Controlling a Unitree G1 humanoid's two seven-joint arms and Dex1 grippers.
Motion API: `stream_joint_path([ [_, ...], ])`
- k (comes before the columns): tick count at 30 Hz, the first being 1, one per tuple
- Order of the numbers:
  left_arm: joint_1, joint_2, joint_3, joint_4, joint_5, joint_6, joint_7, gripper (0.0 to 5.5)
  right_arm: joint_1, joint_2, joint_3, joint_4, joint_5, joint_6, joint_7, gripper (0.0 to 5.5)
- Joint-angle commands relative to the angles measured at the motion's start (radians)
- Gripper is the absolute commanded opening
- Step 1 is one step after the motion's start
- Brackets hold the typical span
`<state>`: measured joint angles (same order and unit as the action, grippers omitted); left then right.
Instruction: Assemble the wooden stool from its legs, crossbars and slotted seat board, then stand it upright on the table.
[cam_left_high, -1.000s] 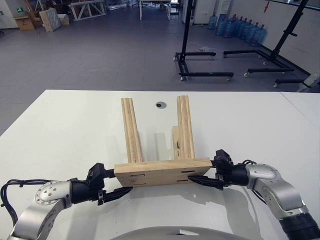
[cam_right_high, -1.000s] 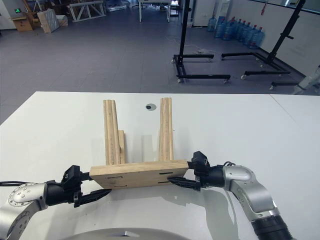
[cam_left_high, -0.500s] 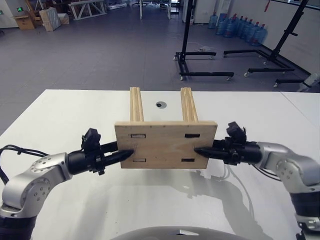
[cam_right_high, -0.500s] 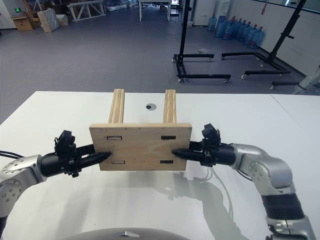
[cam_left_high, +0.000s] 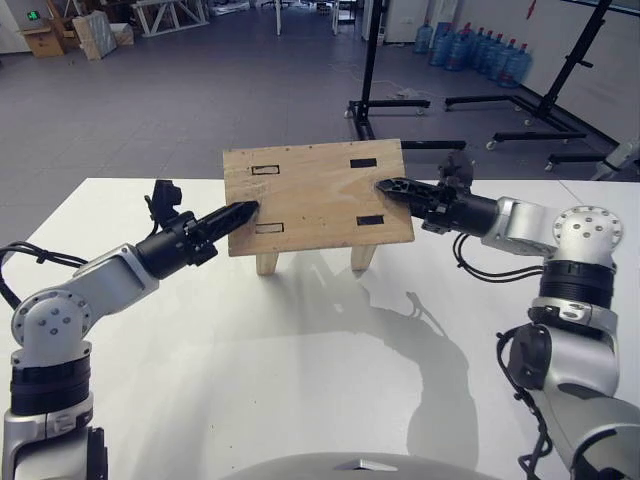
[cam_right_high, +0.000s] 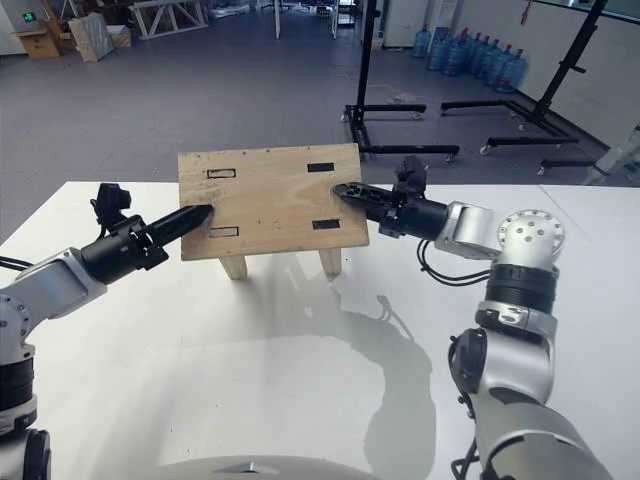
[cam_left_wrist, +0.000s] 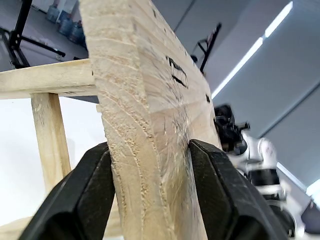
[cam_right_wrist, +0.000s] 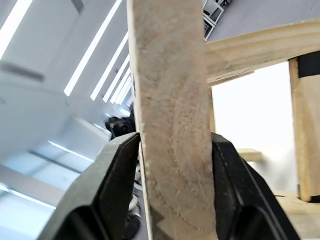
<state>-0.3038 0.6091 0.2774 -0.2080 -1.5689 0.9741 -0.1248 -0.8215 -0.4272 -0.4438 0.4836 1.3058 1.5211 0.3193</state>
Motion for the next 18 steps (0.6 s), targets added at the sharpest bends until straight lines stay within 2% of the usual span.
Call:
stream_joint_path([
  [1,-0.100,-0.056,-0.108,0.067,-0.217,0.048,0.189,2.08,-0.074,0.171,-0.038,0.154,0.038,0.092,-0.302,1.79],
  [6,-0.256,-0.059,-0.124,0.233,-0.319,0.023,0.379,1.89,-0.095,0.254,-0.138,0.191,0.188,0.033,-0.639,1.56],
  [12,-0.397,-0.106,-0.183,0.511,-0.143,0.099,0.324,1.84,0.021,0.330,-0.106,0.078,0.453,-0.161,-1.014,1.52],
  [15,-0.420,-0.167,-0.190,0.627,-0.030,0.092,0.242,1.80,0.066,0.334,-0.077,0.049,0.485,-0.243,-1.081,1.48],
  [18,-0.415,-0.209,-0.171,0.658,0.045,0.101,0.188,1.79,0.060,0.307,-0.031,0.058,0.426,-0.289,-1.011,1.48],
])
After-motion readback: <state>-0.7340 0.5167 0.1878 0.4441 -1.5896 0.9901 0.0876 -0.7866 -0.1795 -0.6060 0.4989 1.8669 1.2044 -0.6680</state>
